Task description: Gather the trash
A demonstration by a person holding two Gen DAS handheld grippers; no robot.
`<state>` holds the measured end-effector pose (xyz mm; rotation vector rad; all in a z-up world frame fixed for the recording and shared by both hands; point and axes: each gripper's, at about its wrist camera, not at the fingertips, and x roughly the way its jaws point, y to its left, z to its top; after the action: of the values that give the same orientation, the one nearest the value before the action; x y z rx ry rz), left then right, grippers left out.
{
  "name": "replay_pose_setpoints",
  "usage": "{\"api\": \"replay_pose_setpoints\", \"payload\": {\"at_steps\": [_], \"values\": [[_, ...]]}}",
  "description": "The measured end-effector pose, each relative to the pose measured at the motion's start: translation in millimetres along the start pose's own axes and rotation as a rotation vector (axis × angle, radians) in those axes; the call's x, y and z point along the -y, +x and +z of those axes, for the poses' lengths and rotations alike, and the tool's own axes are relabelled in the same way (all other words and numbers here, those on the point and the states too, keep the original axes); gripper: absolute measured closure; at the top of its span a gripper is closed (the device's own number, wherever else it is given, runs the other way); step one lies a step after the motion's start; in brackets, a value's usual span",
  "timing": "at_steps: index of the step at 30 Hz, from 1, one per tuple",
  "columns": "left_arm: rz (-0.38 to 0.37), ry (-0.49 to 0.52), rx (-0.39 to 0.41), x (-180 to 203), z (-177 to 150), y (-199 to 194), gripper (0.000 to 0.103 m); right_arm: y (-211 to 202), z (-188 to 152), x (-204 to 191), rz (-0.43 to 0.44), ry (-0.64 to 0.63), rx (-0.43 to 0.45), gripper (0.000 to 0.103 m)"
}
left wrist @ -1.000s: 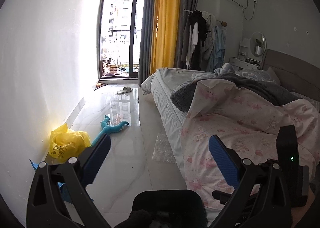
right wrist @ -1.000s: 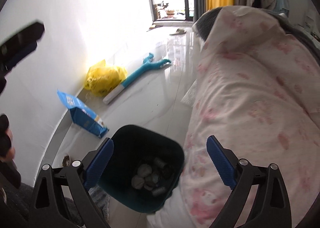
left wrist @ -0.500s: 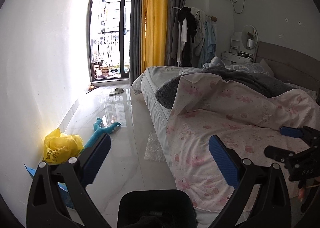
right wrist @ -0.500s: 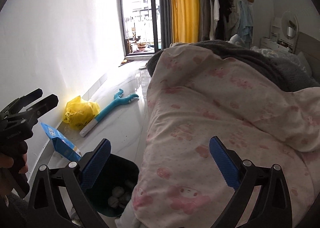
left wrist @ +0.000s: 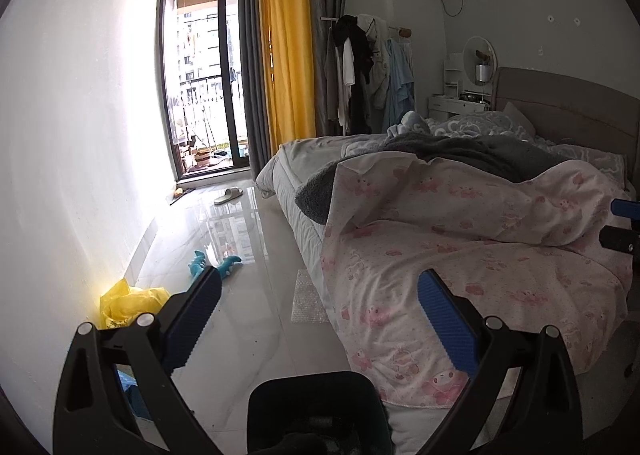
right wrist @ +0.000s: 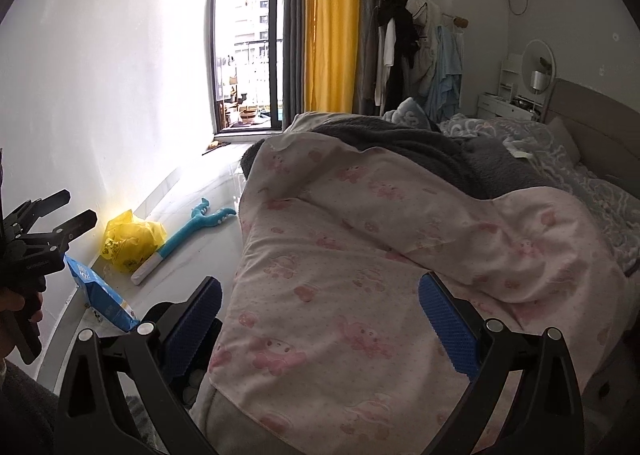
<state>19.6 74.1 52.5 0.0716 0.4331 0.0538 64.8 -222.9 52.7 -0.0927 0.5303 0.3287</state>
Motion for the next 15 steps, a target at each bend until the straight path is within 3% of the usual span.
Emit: {"api": "replay_pose_setpoints", "payload": {"at_steps": [9, 12, 15], "values": [[0.031, -0.056, 0.005, -11, 23, -8, 0.003, -29, 26, 24, -0.007, 0.058, 0.074, 0.003], [0.029, -0.072, 0.007, -12, 28, -4, 0.003, -33, 28, 27, -0.045, 0.026, 0.103, 0.003], [0.021, -0.077, -0.002, -9, 31, -1, 0.003, -30, 20, 40, -0.039, 0.029, 0.069, 0.003]]}}
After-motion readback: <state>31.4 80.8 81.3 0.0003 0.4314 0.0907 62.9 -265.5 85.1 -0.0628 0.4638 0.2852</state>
